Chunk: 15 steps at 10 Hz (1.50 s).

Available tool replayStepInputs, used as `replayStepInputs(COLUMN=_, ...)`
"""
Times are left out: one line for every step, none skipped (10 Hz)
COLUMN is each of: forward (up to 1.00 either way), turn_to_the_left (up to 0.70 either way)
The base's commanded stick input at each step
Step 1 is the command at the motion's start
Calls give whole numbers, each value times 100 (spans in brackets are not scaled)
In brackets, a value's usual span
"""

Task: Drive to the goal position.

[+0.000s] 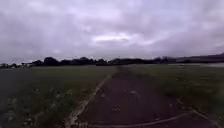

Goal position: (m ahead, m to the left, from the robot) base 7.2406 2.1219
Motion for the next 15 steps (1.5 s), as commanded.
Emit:
replayStepInputs(forward=50, turn_to_the_left=0)
replayStepInputs(forward=50, turn_to_the_left=0)
replayStepInputs(forward=50, turn_to_the_left=0)
replayStepInputs(forward=50, turn_to_the_left=0)
replayStepInputs(forward=50, turn_to_the_left=-4)
replayStepInputs(forward=50, turn_to_the_left=-15)
replayStepInputs(forward=50, turn_to_the_left=-25)
replayStepInputs(forward=50, turn_to_the_left=-25)
replayStepInputs(forward=50, turn_to_the_left=-25)
replayStepInputs(forward=50, turn_to_the_left=-25)
replayStepInputs(forward=50, turn_to_the_left=-25)
replayStepInputs(forward=50, turn_to_the_left=-16)
replayStepInputs(forward=50, turn_to_the_left=-3)
replayStepInputs(forward=50, turn_to_the_left=0)
replayStepInputs(forward=50, turn_to_the_left=0)
